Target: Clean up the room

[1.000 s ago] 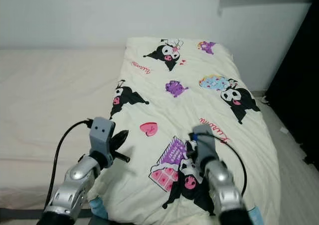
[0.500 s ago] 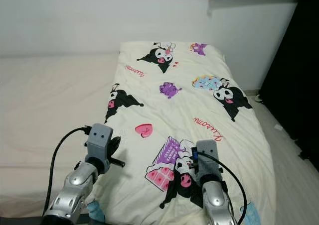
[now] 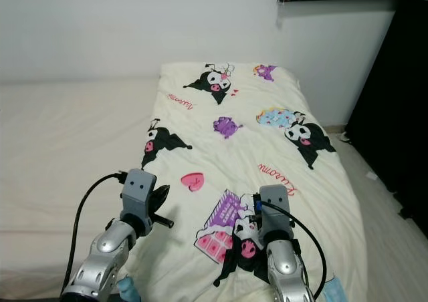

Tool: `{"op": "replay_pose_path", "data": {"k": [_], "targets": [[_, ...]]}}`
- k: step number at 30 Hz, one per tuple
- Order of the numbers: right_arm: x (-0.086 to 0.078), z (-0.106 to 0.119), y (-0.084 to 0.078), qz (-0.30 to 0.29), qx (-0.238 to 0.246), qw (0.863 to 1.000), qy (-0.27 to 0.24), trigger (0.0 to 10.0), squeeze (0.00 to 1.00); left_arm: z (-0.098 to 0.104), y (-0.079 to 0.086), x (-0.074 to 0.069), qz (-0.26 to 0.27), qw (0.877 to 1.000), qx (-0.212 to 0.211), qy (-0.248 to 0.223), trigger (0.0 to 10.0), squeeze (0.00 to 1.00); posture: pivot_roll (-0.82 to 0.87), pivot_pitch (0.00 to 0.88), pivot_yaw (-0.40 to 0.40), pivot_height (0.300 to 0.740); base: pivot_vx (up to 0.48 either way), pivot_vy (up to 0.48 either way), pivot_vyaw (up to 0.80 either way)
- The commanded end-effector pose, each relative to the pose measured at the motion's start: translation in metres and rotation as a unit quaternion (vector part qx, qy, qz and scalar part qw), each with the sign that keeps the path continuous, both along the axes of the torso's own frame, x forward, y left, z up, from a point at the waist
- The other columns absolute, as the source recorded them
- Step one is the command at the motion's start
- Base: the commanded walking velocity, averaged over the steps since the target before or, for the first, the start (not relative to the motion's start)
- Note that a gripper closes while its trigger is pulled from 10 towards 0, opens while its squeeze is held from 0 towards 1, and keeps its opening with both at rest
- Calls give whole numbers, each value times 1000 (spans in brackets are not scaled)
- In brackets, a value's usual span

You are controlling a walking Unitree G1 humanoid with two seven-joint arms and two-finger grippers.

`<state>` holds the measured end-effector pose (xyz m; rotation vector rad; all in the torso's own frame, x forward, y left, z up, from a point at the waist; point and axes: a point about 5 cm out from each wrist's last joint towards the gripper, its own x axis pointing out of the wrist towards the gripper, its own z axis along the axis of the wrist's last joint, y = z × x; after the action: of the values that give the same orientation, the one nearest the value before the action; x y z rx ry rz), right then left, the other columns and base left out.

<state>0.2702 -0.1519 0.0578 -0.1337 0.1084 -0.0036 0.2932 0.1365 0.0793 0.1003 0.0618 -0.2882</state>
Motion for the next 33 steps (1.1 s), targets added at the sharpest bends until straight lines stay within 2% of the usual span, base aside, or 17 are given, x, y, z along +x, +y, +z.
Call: {"op": "replay_pose_path", "data": {"k": [1,14,27,33], "targets": [[-1,1,-1,-5,3,1000,-4,10000,0,-2,1,-1,3,1000,4,0,10000,0,-23,21,-9,640,0,0,0],[0,2,-4,-6,3,1000,-5,10000,0,-4,-1,-2,4,1000,-2,-2,10000,0,-29,7,-16,685,0,0,0],[2,5,-7,1,3,1000,-11,10000,0,-3,6,-2,12,1000,-3,-11,10000,0,-36,0,-26,735,0,0,0],[2,-14,-4,6,-8,999,52,10000,0,-8,16,-2,22,1000,8,1,10000,0,-33,1,-31,740,0,0,0]]}}
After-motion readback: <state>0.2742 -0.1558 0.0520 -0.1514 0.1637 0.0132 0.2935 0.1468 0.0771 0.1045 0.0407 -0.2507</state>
